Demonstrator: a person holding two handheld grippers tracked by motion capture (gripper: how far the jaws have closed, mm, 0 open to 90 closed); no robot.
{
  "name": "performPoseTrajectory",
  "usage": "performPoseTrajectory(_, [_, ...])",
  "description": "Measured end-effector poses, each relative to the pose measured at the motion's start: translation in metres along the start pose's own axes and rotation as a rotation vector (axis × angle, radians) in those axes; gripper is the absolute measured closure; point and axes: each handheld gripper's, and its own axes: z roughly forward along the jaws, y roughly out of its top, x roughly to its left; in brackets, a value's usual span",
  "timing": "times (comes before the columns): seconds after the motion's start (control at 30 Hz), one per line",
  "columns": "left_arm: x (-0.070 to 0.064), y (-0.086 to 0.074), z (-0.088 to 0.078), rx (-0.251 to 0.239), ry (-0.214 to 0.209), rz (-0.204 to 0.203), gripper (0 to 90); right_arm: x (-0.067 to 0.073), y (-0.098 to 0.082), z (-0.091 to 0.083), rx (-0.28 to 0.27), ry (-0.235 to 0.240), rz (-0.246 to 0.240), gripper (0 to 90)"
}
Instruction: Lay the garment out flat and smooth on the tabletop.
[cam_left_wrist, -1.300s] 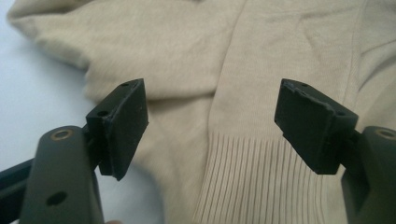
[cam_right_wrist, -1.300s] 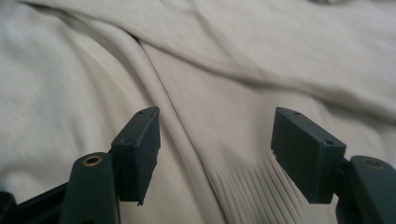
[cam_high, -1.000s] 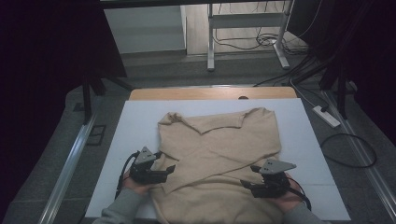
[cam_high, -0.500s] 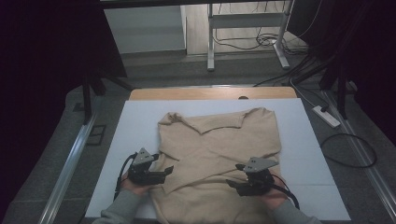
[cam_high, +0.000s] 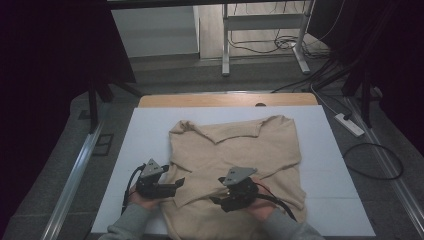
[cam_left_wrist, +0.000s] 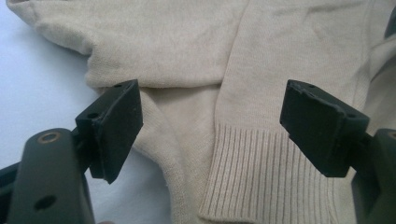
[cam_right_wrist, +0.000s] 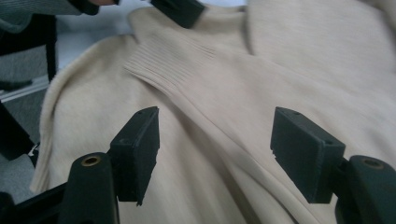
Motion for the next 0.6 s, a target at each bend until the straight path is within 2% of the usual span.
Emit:
performPoseTrajectory(0.2, [0.002,-0.001,-0.002,-0.005,0.002,-0.003,21.2,0.017,0.013,0.031,0.051,0.024,-0.083,32.7])
performPoseTrajectory(0.27, [0.004,0.000,-0.003,-0.013,0.003,-0.011,21.3,0.019,0.014,0.040,0.069,0.033,-0.090,32.7])
performPoseTrajectory(0.43, [0.006,-0.001,-0.003,-0.012,0.003,-0.020,21.3,0.019,0.013,0.059,0.113,-0.008,-0.121,32.9])
performPoseTrajectory(0.47, [0.006,-0.001,-0.002,-0.010,0.003,-0.021,21.3,0.019,0.013,0.062,0.119,-0.015,-0.125,33.9])
performPoseTrajectory(0.53, [0.005,-0.001,-0.001,-0.006,0.001,-0.016,21.3,0.019,0.013,0.066,0.129,-0.040,-0.140,42.5])
performPoseTrajectory(0.6, [0.004,-0.001,-0.001,-0.005,-0.001,-0.013,21.3,0.017,0.015,0.066,0.119,-0.042,-0.111,51.3])
